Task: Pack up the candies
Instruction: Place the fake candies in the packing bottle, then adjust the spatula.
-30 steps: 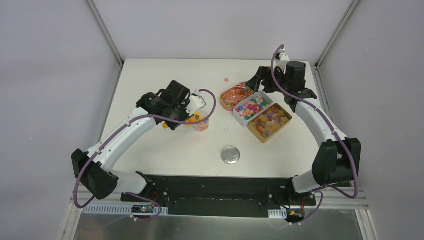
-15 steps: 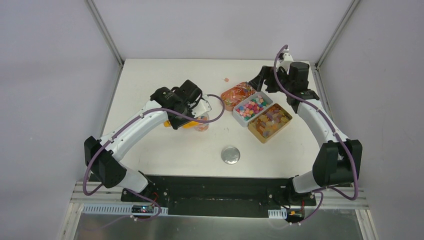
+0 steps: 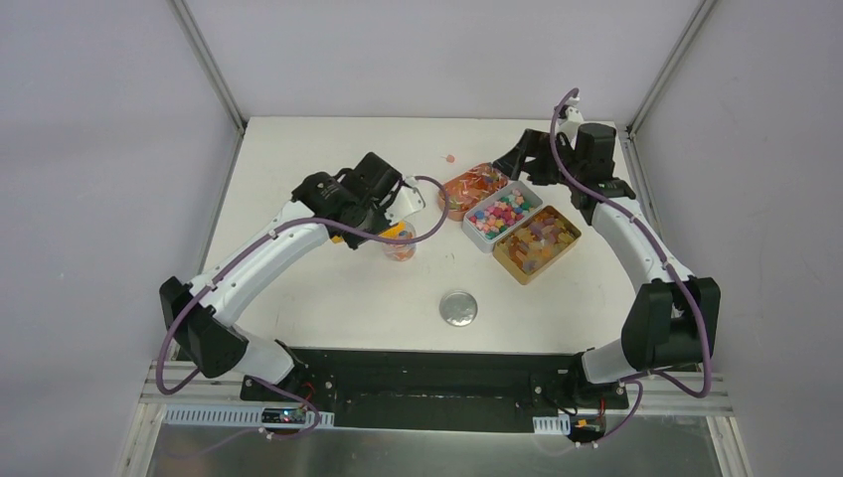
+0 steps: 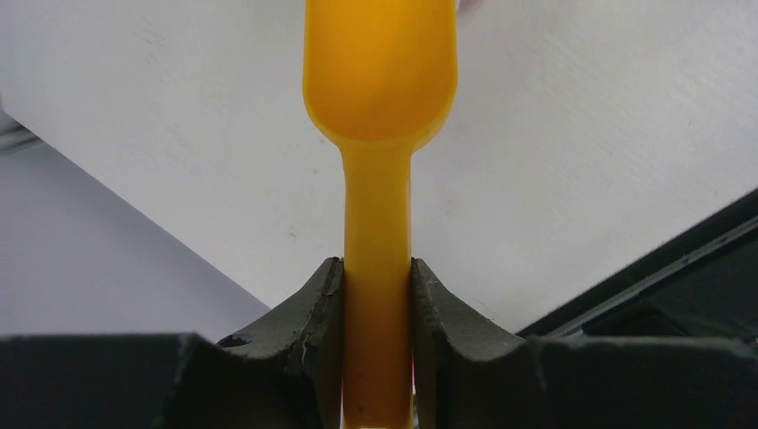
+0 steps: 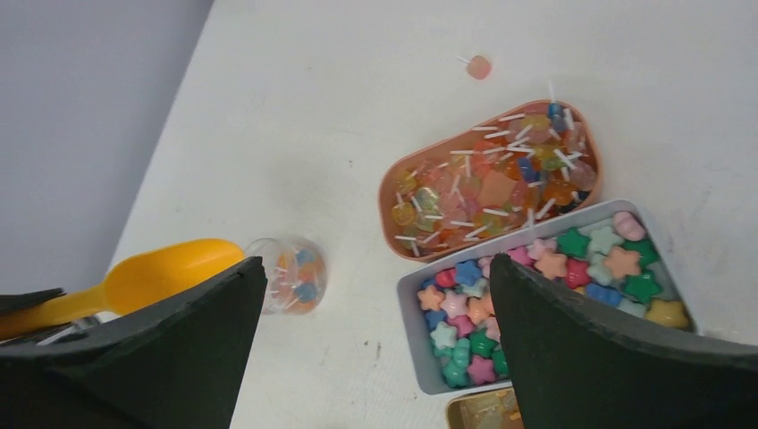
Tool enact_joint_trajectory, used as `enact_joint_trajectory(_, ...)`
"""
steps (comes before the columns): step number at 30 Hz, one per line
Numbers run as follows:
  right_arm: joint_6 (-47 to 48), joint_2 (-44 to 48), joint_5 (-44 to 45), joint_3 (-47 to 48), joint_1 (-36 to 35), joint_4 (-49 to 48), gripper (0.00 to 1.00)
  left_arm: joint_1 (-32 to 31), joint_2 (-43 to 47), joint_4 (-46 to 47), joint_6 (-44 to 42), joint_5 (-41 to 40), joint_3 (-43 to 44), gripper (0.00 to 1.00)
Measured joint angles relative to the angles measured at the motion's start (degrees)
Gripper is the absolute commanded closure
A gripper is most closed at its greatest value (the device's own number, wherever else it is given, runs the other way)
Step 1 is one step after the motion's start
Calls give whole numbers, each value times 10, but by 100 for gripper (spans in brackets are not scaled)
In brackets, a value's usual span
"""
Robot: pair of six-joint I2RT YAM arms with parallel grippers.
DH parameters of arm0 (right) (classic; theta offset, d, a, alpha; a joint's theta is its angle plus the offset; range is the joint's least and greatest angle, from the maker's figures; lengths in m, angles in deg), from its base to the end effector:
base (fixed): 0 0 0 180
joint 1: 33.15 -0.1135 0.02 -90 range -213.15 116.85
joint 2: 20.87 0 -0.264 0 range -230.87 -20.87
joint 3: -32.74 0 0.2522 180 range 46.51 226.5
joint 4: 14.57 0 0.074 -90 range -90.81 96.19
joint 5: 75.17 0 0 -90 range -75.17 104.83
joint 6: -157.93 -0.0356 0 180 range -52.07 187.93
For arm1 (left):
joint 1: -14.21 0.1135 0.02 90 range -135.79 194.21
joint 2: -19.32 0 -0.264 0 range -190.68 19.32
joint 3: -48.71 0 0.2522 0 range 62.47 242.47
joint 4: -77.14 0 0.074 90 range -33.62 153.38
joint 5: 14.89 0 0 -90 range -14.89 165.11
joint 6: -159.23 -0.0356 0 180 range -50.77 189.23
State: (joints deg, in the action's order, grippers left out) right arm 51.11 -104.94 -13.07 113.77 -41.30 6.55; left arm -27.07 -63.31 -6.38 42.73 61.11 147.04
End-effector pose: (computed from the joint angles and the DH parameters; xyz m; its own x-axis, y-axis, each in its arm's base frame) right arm 0.3350 0.0648 0.3195 -0.5464 0.1801 -0.8180 -0.4072 0.7963 0.4473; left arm 0.2085 -0.1716 0.3431 -0.3678 0.8990 -0.2379 0.8220 0.4339 0.3689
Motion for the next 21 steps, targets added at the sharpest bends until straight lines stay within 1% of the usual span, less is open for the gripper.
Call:
enact_joint_trajectory(3,-31,0,-35,0,0,-14,11,0,27,49,1,14,-3,100)
enact_joint_trajectory(4,-43,0,-47,-1,0,-21,16,0,41,68,1,24,-5,100)
enact_joint_trajectory(6,-71,0,-76,-6,-4,-47,27,0,74,104,-1,49,-13,100)
enact_joint_trajectory(9,-129,1,-120,-29,-18,-103,53,0,127,165,-15,88,-45,100)
enact_joint_trajectory(10,-146,2,-133,-38,-25,-119,59,0,141,184,-19,98,-61,100)
enact_joint_trajectory(11,-167,2,-146,-47,-33,-137,65,0,161,207,-26,112,-85,100)
enact_joint_trajectory(13,-213,2,-174,-68,-58,-179,72,0,186,238,-33,132,-123,100)
enact_joint_trajectory(14,-226,2,-183,-74,-67,-191,75,0,192,246,-35,141,-134,100)
enact_joint_trajectory(17,-268,5,-202,-90,-103,-233,78,0,189,269,-39,159,-147,100)
enact_joint_trajectory(21,-291,18,-208,-103,-139,-263,79,0,171,296,-40,170,-147,100)
